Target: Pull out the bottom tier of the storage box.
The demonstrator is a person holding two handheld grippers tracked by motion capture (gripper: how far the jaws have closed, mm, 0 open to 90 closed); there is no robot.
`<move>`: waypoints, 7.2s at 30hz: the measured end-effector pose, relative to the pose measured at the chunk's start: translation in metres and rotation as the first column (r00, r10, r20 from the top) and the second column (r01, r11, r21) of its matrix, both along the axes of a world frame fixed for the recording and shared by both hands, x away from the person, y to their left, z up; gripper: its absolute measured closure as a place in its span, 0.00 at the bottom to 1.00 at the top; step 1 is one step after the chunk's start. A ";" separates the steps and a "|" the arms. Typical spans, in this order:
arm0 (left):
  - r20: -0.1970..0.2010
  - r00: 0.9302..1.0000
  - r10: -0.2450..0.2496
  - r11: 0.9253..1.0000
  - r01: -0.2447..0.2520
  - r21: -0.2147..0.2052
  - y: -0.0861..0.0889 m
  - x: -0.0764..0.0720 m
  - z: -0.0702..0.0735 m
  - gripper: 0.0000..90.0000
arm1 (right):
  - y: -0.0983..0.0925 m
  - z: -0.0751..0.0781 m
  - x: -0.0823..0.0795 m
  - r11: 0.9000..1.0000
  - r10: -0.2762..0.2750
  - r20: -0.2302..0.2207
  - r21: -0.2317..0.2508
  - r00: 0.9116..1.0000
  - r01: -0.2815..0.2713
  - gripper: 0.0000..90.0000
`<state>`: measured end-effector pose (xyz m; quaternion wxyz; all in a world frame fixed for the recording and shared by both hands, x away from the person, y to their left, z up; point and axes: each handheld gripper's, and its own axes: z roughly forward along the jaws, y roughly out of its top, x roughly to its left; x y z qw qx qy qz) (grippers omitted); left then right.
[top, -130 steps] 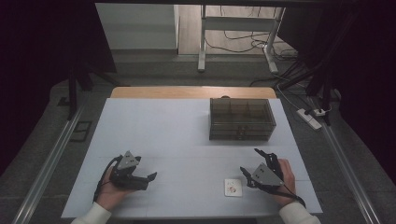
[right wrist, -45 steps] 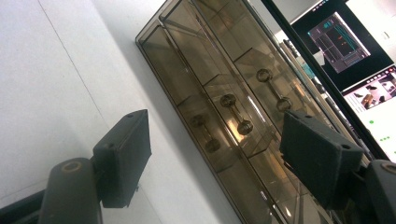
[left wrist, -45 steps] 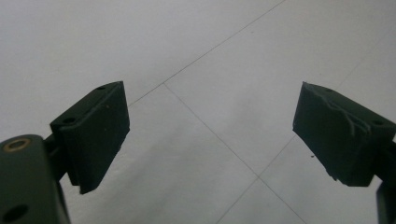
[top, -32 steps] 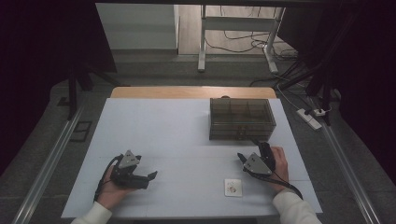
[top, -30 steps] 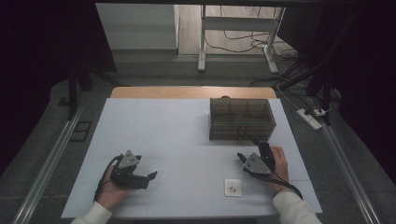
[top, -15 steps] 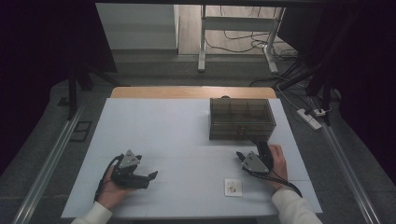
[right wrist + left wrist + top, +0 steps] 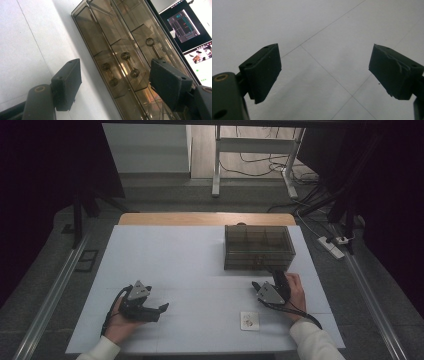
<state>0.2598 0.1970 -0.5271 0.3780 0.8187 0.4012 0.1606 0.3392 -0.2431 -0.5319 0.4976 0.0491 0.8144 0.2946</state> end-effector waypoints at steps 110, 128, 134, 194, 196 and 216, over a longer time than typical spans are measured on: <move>0.008 1.000 0.005 1.000 -0.006 0.028 -0.001 0.003 -0.002 0.13 | -0.004 -0.020 0.024 0.993 0.042 0.011 -0.107 0.999 -0.041 0.59; 0.006 1.000 0.006 1.000 -0.007 0.028 -0.001 0.003 -0.003 0.13 | -0.005 -0.024 0.030 0.989 0.058 0.042 -0.140 0.997 -0.051 0.65; 0.006 1.000 0.007 1.000 -0.007 0.028 -0.002 0.003 -0.003 0.13 | -0.005 -0.025 0.030 0.990 0.048 0.051 -0.134 0.998 -0.041 0.67; 0.009 1.000 0.008 0.999 -0.009 0.041 -0.002 0.003 -0.004 0.13 | -0.006 -0.028 0.036 0.981 0.085 0.090 -0.180 0.992 -0.068 0.81; 0.009 1.000 0.009 0.999 -0.009 0.041 -0.002 0.003 -0.004 0.13 | -0.006 -0.028 0.036 0.981 0.084 0.092 -0.185 0.992 -0.066 0.81; 0.009 1.000 0.011 0.999 -0.011 0.042 -0.002 0.003 -0.003 0.13 | -0.007 -0.028 0.036 0.976 0.092 0.101 -0.204 0.991 -0.070 0.84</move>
